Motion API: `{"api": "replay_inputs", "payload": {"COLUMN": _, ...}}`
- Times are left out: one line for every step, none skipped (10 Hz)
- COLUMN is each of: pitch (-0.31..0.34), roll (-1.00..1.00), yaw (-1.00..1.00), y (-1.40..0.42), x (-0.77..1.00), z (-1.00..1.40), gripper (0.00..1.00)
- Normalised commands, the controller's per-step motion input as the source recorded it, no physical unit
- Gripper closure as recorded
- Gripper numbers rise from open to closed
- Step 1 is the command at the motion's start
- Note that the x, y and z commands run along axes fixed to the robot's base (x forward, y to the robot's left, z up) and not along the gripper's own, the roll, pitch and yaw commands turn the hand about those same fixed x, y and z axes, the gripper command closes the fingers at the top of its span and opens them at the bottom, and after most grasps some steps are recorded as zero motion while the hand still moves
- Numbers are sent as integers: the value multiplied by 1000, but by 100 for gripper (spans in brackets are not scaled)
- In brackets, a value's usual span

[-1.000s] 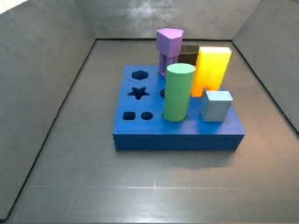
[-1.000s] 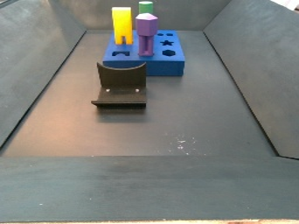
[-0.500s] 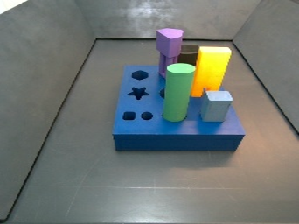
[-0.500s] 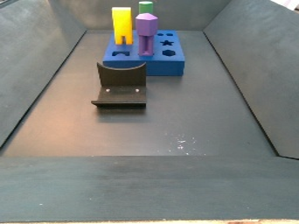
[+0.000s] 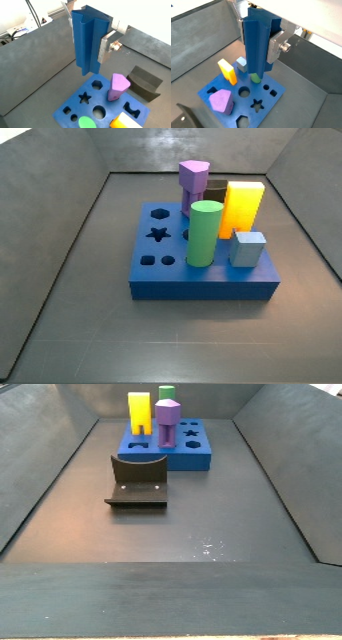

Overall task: Pick up the star object. Move up. Move to above the board. Insert the star object.
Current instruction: Insert the star object.

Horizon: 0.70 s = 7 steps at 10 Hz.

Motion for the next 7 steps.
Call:
{"api": "replay_inputs", "payload": {"pitch": -3, "roll": 0, "yaw": 0, "y": -23, "x": 0, "z": -77, "gripper": 100}}
{"api": "replay_inputs", "payload": {"pitch": 0, "roll": 10, "yaw": -131, "y": 60, "x": 0, "z": -1000, "gripper": 100}}
{"api": "replay_inputs", "payload": {"pitch": 0, "roll": 0, "yaw": -169, "y": 120, "x": 0, "z": -1000, "gripper": 100}}
{"api": "replay_inputs", "payload": {"pitch": -13, "roll": 0, "yaw": -246, "y": 60, "x": -29, "z": -1000, "gripper": 100}}
{"api": "replay_inputs", "payload": {"pitch": -11, "roll": 0, "yaw": -346, "y": 20, "x": 0, "z": -1000, "gripper": 100}}
{"api": "replay_inputs", "payload": {"pitch": -16, "roll": 0, "yaw": -371, "y": 9, "x": 0, "z": -1000, "gripper": 100}}
{"api": "replay_inputs", "payload": {"pitch": -11, "roll": 0, "yaw": -311, "y": 86, "x": 0, "z": -1000, "gripper": 100}}
